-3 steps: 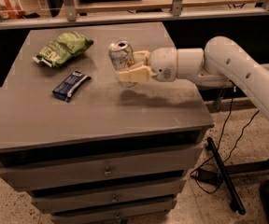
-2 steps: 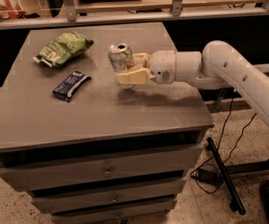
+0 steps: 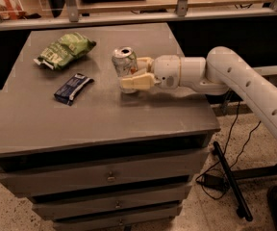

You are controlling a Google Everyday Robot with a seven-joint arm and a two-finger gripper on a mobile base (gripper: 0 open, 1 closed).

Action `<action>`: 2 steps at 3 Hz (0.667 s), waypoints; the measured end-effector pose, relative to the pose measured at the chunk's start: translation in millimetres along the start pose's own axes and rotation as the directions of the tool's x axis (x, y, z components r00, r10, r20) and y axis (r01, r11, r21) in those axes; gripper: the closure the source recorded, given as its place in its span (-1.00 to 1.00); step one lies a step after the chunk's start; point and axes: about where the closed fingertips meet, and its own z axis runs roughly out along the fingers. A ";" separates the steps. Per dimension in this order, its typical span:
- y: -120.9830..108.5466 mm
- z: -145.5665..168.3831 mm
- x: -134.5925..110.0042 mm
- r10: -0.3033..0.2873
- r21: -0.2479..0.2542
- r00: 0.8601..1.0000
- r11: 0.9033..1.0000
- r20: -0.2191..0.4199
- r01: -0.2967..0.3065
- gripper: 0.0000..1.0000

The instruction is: Place 7up can upright

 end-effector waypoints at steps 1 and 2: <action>-0.1 -3.2 5.6 -0.006 -0.003 1.000 1.000 -0.002 0.006 0.52; 0.1 -6.3 10.6 -0.004 -0.006 1.000 1.000 -0.008 0.004 0.08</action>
Offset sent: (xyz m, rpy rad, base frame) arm -0.0001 -0.0175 -0.0177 -0.0156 0.0015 -0.0012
